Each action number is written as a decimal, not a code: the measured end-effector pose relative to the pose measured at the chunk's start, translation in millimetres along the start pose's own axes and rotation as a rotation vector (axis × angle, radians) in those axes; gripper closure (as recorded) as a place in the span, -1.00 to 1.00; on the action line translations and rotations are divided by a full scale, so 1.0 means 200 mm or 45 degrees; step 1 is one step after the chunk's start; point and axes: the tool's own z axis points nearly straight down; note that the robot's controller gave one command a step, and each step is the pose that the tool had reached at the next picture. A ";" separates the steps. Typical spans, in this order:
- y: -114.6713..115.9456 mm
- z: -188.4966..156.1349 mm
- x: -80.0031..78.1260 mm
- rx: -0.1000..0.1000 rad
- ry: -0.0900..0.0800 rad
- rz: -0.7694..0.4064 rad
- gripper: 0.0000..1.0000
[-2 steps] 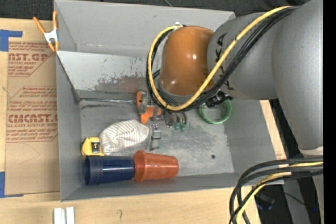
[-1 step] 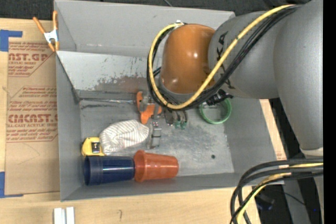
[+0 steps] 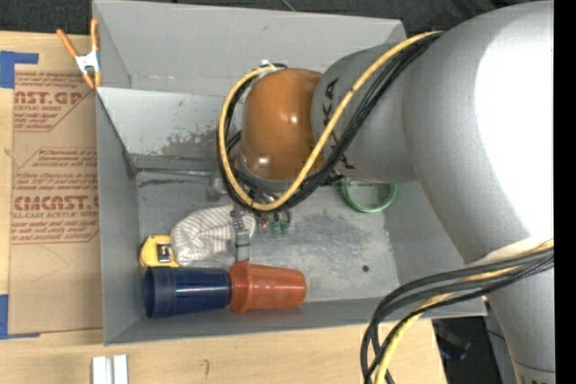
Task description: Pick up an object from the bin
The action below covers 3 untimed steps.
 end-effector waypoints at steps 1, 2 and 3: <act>0.02 -0.17 0.00 0.003 0.031 -0.020 -1.00; 0.02 -0.26 0.00 0.002 0.022 -0.050 -1.00; 0.02 0.10 0.04 0.002 0.031 -0.142 -1.00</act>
Offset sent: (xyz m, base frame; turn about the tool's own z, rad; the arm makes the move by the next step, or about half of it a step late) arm -0.0088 0.0025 0.0133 -0.0846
